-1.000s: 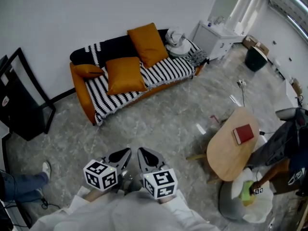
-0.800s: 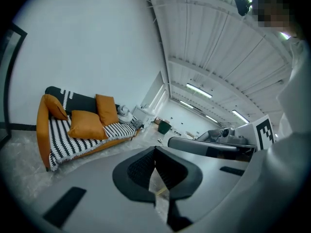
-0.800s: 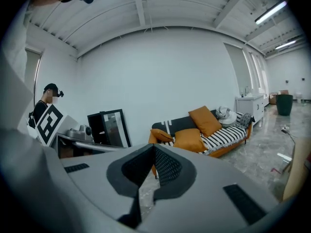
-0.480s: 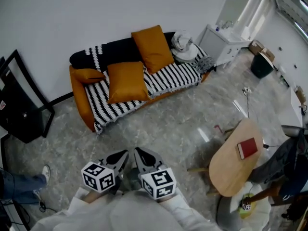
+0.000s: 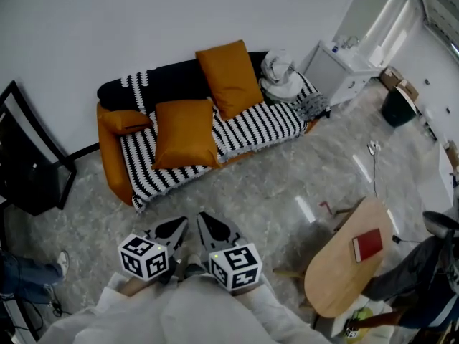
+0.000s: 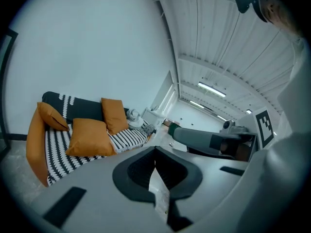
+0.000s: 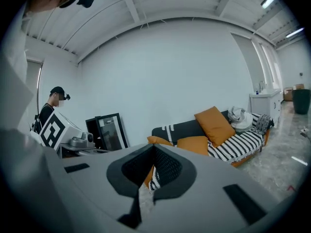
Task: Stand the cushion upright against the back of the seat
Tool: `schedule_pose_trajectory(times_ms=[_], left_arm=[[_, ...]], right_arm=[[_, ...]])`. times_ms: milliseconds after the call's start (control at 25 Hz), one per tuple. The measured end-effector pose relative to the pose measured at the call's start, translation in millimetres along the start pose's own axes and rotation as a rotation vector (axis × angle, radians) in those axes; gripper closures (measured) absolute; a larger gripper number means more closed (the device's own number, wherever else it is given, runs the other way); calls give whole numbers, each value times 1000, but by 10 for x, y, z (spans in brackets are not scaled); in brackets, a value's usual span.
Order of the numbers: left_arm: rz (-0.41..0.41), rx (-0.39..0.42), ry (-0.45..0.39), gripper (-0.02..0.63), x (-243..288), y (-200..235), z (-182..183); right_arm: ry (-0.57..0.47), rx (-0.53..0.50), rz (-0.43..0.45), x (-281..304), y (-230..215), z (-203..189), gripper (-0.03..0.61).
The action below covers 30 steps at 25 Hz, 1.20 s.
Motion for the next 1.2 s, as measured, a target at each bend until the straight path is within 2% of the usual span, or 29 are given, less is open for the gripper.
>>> schedule_pose_trajectory(times_ms=[320, 680, 840, 1200], left_arm=[[19, -43, -3, 606, 572, 134, 194], [44, -54, 51, 606, 861, 363, 196], [41, -43, 62, 606, 1010, 572, 290], [7, 28, 58, 606, 1503, 1158, 906]], right_arm=[[20, 22, -2, 333, -626, 126, 566], [68, 70, -2, 647, -886, 20, 566], [80, 43, -20, 864, -938, 17, 566], [38, 13, -77, 1620, -1256, 391, 566]])
Point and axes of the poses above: the fingertips, and each gripper's own axes: x forward along the fingers, y to its left, z out of its top, the point moved 6 cm from there along -x, backward along the fingers, and after that the axes turned 6 degrees about -y, right-handed, at the moved point
